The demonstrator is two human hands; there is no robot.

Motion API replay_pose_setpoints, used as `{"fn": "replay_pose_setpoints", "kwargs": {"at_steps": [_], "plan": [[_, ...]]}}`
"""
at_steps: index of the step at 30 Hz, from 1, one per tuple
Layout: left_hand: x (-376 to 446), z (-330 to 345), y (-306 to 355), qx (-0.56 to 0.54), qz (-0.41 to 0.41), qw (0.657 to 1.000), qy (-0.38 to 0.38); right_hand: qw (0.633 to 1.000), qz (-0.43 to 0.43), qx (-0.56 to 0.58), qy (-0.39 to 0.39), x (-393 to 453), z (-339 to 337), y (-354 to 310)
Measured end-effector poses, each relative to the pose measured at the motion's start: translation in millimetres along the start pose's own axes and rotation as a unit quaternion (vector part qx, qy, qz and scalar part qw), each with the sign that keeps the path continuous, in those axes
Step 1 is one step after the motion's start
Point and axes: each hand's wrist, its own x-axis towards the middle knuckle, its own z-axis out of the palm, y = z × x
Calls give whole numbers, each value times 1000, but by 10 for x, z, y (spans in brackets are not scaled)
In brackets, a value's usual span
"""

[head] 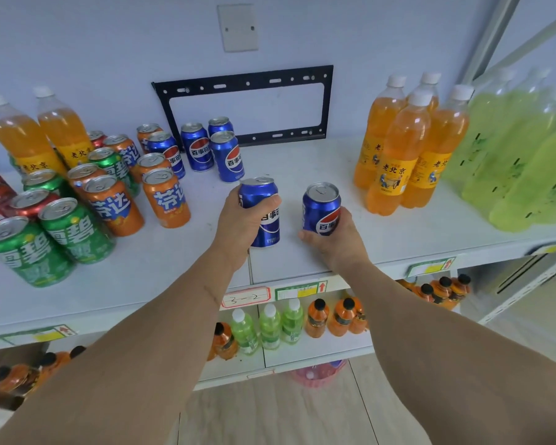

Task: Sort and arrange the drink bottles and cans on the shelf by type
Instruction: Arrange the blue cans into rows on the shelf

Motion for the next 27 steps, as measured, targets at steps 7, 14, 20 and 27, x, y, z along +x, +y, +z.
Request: {"fn": "replay_pose_setpoints", "kwargs": {"at_steps": [7,14,20,27], "plan": [[-213,-11,-84,51,-8,998,-39,910,-61,-411,1,-546,-203,28],[-287,-19,-121,81,-1,995,-54,820,-228,-523,-42,-765,-213,6],[-327,-25,-102,87,0,993,-83,824,-257,-503,-44,-759,-282,-36],[-495,-101,140,166,-36,983,-69,819,-319,-476,-26,-764,-392,-385]]}}
